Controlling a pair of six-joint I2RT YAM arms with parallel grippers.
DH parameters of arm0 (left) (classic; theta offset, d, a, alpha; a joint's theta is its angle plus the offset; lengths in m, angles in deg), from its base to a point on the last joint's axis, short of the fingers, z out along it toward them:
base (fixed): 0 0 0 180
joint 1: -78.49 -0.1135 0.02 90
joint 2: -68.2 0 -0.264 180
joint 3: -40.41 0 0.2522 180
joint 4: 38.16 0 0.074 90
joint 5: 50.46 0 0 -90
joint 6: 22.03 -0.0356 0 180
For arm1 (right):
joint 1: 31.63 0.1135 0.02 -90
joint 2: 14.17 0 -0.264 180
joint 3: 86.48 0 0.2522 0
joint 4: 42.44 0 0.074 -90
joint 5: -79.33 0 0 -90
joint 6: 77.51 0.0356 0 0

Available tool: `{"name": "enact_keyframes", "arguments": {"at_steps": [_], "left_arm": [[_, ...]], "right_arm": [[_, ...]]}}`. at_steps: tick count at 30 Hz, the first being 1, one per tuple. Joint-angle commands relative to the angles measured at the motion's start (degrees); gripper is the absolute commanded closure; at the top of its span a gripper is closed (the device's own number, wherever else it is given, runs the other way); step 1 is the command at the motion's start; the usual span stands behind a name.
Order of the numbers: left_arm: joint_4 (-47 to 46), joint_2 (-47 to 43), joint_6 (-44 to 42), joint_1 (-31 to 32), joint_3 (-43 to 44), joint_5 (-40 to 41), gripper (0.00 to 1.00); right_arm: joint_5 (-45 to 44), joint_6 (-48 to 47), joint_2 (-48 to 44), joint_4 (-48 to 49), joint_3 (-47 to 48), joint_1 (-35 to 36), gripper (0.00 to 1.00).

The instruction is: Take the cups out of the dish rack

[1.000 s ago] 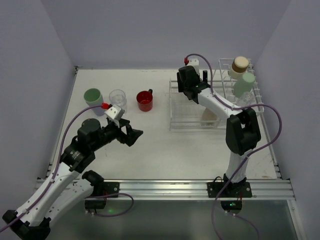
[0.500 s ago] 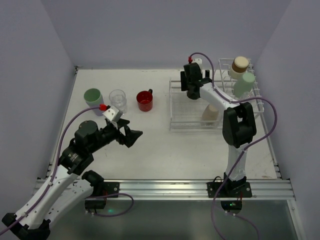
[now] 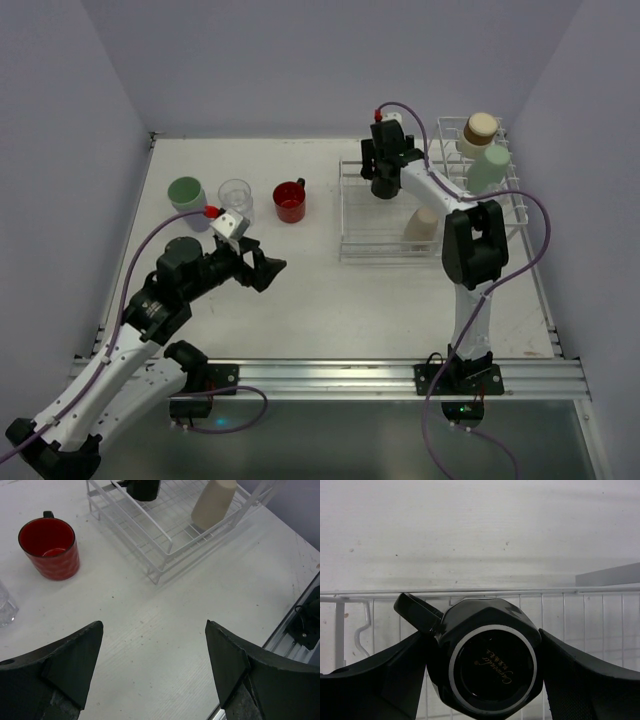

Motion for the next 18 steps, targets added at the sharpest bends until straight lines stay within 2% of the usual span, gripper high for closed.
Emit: {"name": "enact_keyframes", "arguments": {"at_steps": [1,2,3,7,14,18], "left_arm": [[-1.48,0.16,-1.04,0.09,0.09,1.56,0.13],[-1.48,0.16,-1.04,0.0,0.18,1.65,0.13],[-1.48,0.33,-1.04,0.0,0.18,1.74,0.13],[-1.83,0.6,-0.78,0.0,0.44,1.83,0.13],[-4.38,0.77,3.6,0.0,0.62,-0.54,0.13],[-8.66,1.04,7.39,0.0,0.27,-3.87,0.13]], "right_arm": [[1.34,-0.36,-1.4,1.05,0.92,0.12,0.23],[1.34,-0.19,-2.19,1.41,0.22,0.12,0.28],[1.43,-0.1,-3.07,2.89,-1.62,0.38,0.4],[1.34,0.6,-10.25,8.34,-6.99,2.22,0.62],[-1.29,1.04,-22.03,17.57,-14.28,7.5,0.7],[-0.42,4.38,-29.06,21.09,-19.03,9.17,0.74]]}}
